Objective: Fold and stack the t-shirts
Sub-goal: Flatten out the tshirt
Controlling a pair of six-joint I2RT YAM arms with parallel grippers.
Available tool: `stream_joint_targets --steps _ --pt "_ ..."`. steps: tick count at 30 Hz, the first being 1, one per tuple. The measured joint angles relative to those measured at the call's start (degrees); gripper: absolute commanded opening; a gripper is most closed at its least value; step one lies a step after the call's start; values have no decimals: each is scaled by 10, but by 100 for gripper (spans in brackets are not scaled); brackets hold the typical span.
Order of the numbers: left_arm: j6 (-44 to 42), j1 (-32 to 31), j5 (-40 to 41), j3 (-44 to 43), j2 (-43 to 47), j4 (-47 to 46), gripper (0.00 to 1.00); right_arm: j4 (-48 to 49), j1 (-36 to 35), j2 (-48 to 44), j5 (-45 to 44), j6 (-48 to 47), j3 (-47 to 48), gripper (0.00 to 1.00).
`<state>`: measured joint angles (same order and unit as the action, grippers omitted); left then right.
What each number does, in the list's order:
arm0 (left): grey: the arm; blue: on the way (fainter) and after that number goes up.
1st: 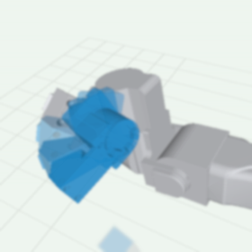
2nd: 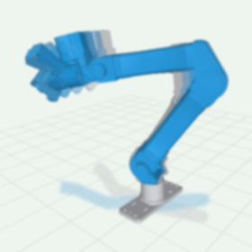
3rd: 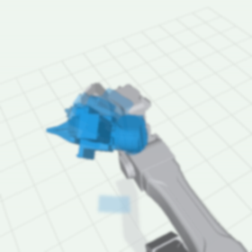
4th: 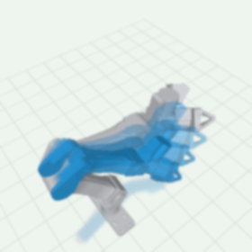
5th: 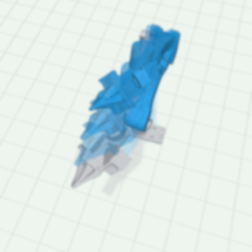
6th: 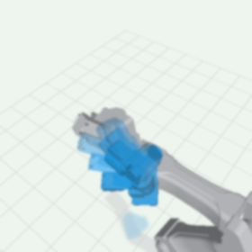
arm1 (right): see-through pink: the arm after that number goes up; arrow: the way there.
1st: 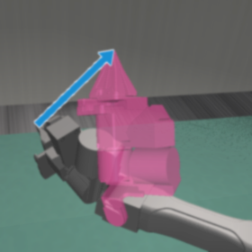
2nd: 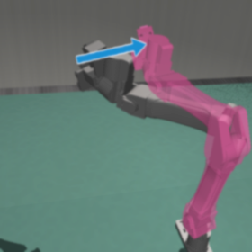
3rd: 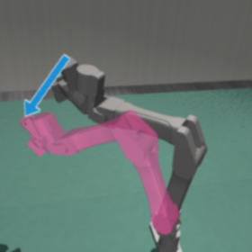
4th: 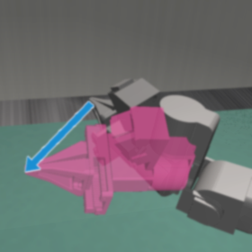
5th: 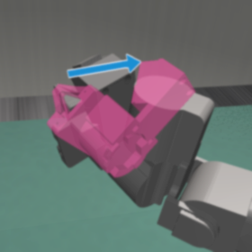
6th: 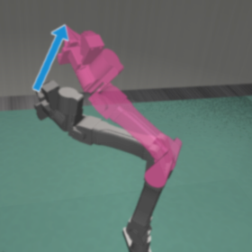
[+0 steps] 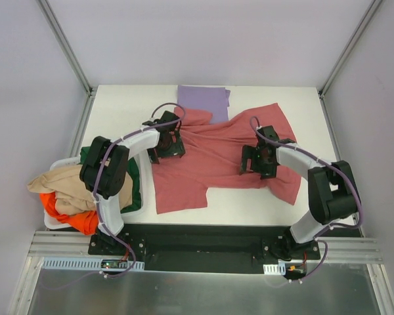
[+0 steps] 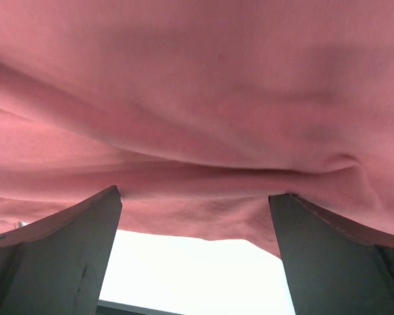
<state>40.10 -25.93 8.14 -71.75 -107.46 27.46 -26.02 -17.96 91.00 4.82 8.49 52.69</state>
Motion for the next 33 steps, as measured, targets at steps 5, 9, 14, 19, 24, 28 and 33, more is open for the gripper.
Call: stream_joint_targets --steps 5,9,14,19,24,28,33 --pt "-33 14 -6 -36 -8 0 99 -10 -2 12 -21 0 39 96" --pt "-46 0 -18 -24 32 -7 99 -18 -1 -48 -33 5 22 96" --pt "-30 -61 -19 88 182 -8 99 -39 2 -219 -81 31 -41 96" --pt "38 -160 -28 198 325 17 99 -61 71 -369 -121 72 -121 96" --pt "122 -218 -13 261 354 77 93 -88 158 -436 -128 92 -178 96" --pt "170 -228 6 266 342 116 77 -94 165 -445 -127 92 -184 96" --pt "213 -229 24 271 314 131 63 -94 173 -424 -127 87 -184 96"
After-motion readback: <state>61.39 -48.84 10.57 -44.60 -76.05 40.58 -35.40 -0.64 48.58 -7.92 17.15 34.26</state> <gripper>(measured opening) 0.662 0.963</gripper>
